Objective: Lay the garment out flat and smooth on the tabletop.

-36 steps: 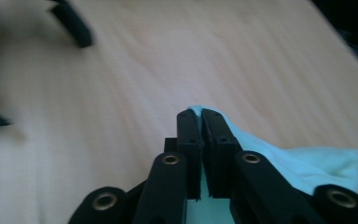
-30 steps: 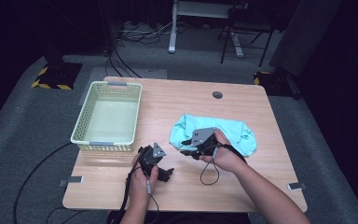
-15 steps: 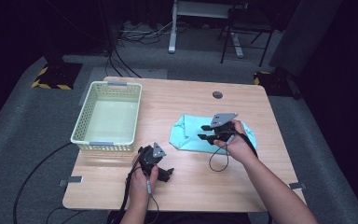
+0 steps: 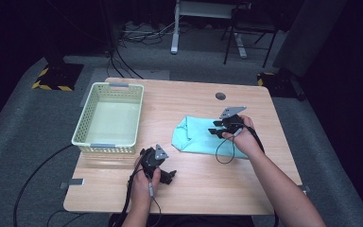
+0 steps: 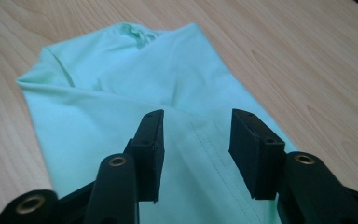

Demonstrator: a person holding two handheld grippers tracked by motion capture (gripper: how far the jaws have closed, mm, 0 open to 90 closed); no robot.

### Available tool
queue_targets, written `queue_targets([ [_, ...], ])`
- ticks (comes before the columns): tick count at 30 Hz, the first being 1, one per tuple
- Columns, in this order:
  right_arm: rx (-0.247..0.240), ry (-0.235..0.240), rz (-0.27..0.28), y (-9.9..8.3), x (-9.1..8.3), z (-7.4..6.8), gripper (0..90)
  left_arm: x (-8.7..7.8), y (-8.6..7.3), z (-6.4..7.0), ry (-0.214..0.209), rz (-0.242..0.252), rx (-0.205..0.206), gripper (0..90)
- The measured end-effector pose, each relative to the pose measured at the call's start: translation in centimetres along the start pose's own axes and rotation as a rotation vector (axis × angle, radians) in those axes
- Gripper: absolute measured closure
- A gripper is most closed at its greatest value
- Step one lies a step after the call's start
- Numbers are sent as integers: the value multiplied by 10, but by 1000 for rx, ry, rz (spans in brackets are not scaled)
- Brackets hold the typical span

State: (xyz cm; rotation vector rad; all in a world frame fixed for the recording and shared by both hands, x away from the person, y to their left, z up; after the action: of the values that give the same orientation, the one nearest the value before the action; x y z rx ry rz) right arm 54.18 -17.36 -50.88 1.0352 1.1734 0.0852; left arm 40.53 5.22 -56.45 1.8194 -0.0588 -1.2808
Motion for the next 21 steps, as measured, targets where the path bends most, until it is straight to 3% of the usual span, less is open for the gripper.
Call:
queue_targets([
  [12, 12, -18, -91, -19, 27, 20, 542, 0, 0, 0, 0, 0, -1, 2],
  [14, 11, -10, -104, -22, 29, 18, 634, 0, 0, 0, 0, 0, 0, 2],
  [15, 11, -10, -104, -22, 29, 18, 634, 0, 0, 0, 0, 0, 0, 2],
  [17, -12, 10, -116, -22, 28, 14, 753, 0, 0, 0, 0, 0, 0, 2],
  [19, -39, -8, -148, -22, 25, 12, 873, 0, 0, 0, 0, 0, 0, 2],
  [21, -28, -2, -139, -20, 21, 9, 891, 0, 0, 0, 1, 0, -1, 2],
])
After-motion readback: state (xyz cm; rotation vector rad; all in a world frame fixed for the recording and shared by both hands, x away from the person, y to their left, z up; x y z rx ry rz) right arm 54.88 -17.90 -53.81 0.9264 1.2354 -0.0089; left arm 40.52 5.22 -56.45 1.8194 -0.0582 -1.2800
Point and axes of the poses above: each handheld gripper's, and its own axes: x roughly forward along the jaws, y roughly out of its top, z roughly to its right, the point moved 8 cm from there along x, roughly forward along the jaws, and after that the axes turned 7 degrees about x, right-handed, at the moved point
